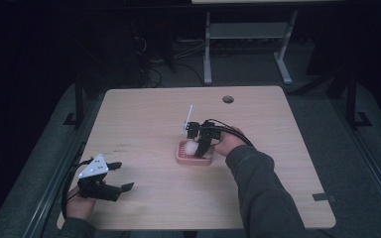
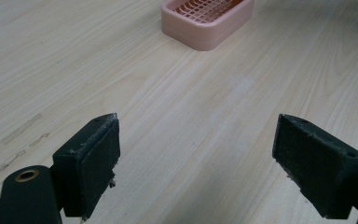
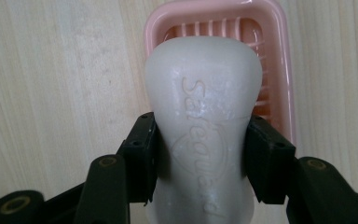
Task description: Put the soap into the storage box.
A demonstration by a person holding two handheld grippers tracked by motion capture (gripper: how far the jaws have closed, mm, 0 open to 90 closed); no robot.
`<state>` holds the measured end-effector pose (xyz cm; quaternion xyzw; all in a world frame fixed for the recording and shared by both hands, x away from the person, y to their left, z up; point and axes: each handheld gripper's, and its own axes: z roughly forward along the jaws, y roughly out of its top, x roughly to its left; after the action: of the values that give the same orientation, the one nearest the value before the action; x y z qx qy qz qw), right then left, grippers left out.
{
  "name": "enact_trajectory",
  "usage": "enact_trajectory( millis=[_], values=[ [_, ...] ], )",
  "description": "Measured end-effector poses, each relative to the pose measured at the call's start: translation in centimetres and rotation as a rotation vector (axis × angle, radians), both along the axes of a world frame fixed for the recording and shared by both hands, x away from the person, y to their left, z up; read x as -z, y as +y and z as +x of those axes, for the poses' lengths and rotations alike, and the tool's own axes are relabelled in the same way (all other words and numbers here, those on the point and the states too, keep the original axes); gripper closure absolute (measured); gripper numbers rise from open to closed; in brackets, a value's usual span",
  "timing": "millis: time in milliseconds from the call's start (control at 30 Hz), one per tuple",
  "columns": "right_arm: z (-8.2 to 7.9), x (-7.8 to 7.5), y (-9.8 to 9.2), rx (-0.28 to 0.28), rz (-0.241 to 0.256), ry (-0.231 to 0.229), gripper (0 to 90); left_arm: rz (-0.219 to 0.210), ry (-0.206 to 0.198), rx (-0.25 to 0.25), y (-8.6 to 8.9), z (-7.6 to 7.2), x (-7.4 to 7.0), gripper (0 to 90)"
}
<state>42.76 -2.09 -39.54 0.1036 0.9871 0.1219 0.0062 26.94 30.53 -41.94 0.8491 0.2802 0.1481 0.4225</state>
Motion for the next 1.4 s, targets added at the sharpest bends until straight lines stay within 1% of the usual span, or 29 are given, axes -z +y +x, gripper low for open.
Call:
enact_trajectory(
  millis=[267,567,633,900,1400],
  values=[
    [0.5,0.0,0.9,-0.004,0.008,-0.003,49.3,-0.003,0.000,0.001,0.0,0.0,0.0,14.8],
    [1.0,0.6,0.9,0.008,0.002,-0.004,49.3,-0.003,0.000,0.001,0.0,0.0,0.0,14.8],
    [1.2,0.8,0.9,0.016,0.008,0.000,49.3,-0.002,-0.001,0.003,0.0,0.0,0.0,14.8],
    [1.4,1.2,1.0,0.016,0.008,0.006,49.3,-0.003,-0.001,0.003,0.0,0.0,0.0,14.8],
    [1.7,1.6,0.9,0.024,0.014,0.003,49.3,-0.002,-0.001,0.004,0.0,0.0,0.0,14.8]
  ],
)
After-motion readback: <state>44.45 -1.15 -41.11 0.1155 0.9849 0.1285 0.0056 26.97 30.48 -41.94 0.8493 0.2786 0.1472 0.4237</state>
